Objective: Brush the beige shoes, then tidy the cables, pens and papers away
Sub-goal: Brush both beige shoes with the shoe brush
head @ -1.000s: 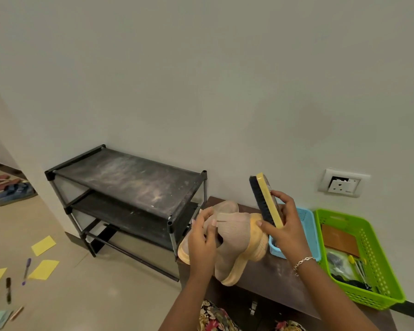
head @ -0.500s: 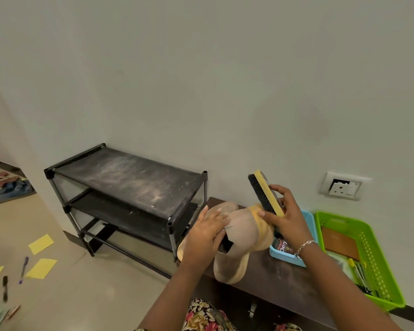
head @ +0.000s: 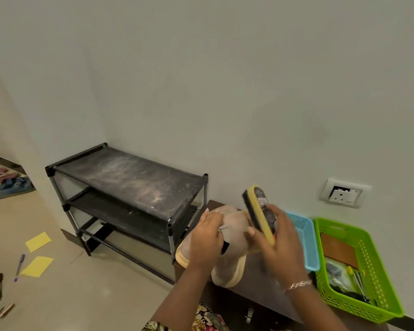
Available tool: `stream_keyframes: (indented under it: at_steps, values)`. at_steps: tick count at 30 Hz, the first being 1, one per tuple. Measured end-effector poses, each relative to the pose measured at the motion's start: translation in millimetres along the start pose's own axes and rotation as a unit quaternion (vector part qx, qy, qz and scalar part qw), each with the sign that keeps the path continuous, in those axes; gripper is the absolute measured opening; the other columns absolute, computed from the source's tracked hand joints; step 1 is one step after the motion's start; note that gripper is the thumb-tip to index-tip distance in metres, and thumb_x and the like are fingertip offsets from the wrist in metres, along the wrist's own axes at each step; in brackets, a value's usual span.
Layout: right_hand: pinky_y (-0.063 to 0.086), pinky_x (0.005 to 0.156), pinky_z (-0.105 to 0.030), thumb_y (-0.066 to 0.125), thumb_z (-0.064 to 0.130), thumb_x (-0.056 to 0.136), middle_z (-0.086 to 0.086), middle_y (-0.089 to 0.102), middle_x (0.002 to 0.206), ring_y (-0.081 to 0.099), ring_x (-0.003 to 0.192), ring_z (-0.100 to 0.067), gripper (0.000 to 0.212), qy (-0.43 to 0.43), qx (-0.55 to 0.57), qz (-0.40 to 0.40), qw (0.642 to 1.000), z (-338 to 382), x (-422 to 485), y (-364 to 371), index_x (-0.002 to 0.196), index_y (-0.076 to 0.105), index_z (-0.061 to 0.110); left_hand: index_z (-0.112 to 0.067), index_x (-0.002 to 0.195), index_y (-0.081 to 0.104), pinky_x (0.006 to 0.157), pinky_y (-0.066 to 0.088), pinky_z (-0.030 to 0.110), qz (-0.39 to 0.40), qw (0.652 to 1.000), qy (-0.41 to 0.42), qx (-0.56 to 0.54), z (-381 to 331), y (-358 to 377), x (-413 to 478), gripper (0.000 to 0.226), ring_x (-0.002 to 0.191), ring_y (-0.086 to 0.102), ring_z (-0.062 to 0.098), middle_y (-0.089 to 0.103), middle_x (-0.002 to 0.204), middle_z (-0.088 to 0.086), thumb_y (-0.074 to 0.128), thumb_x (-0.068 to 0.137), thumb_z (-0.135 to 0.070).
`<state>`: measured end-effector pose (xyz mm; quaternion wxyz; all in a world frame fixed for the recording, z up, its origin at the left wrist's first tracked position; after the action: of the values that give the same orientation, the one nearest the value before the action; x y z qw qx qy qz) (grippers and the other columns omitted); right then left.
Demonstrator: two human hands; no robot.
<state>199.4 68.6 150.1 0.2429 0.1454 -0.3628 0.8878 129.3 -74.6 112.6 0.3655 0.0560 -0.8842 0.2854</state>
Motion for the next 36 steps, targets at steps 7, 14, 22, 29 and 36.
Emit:
stream_keyframes:
  at_steps: [7, 14, 22, 29, 36]
  values:
    - [0.039, 0.055, -0.018, 0.058, 0.032, 0.086, -0.011, 0.057, 0.099, 0.063, 0.077, -0.027, 0.04, -0.019, -0.124, -0.009, 0.992, -2.3, -25.3, 18.3, 0.123, 0.052, 0.018, -0.002, 0.095, 0.064, 0.074, 0.052, 0.038, 0.053, 0.981, -0.162, -0.097, 8.1, 5.8, -6.9, 0.021, 0.086, 0.065, 0.023, 0.069, 0.095, 0.009, 0.049, 0.08, -0.004]
    - [0.043, 0.056, -0.017, 0.042, 0.044, 0.087, -0.004, 0.058, 0.11, 0.063, 0.075, -0.016, 0.039, -0.157, -0.142, 0.084, 0.974, 9.0, -35.0, 40.8, 0.124, 0.042, 0.031, -0.018, 0.087, 0.064, 0.061, 0.042, 0.007, -0.013, 0.962, -0.214, -0.171, -0.6, -2.8, -9.8, 0.027, 0.07, 0.06, 0.0, 0.063, 0.071, -0.011, 0.057, 0.081, 0.008]
    - [0.046, 0.061, -0.024, 0.042, 0.048, 0.091, -0.005, 0.057, 0.11, 0.063, 0.083, -0.021, 0.038, -0.112, -0.106, 0.082, 0.985, 12.3, -15.4, 34.8, 0.122, 0.044, 0.026, -0.011, 0.072, 0.059, 0.052, 0.036, 0.006, -0.016, 0.958, -0.235, -0.162, 1.3, -4.1, -10.9, 0.027, 0.054, 0.05, -0.002, 0.054, 0.058, -0.01, 0.054, 0.077, 0.016]
    - [0.043, 0.073, -0.031, 0.053, 0.035, 0.09, -0.007, 0.052, 0.116, 0.057, 0.1, -0.025, 0.04, -0.015, -0.127, 0.019, 0.992, -15.8, 19.6, 10.8, 0.126, 0.046, 0.017, -0.013, 0.075, 0.06, 0.055, 0.035, 0.004, -0.017, 0.965, -0.207, -0.157, 7.0, -9.9, -13.6, 0.029, 0.06, 0.054, 0.0, 0.059, 0.068, -0.014, 0.053, 0.076, 0.016]
    - [0.044, 0.067, -0.02, 0.042, 0.053, 0.084, 0.002, 0.053, 0.117, 0.06, 0.091, -0.016, 0.048, -0.159, -0.114, 0.113, 0.974, 10.2, -16.4, 30.8, 0.126, 0.043, 0.03, -0.005, 0.098, 0.068, 0.067, 0.047, 0.009, -0.014, 0.971, -0.184, -0.153, 6.3, -12.9, -14.9, 0.026, 0.073, 0.06, -0.007, 0.067, 0.078, -0.011, 0.055, 0.081, 0.009]
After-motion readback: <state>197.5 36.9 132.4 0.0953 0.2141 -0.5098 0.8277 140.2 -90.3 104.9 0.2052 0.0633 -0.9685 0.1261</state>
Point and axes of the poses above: each hand's wrist, its own x-axis towards the middle knuckle, its own y-axis out of the palm, z = x × y, the point moved 3 cm from there along x, towards the middle knuckle
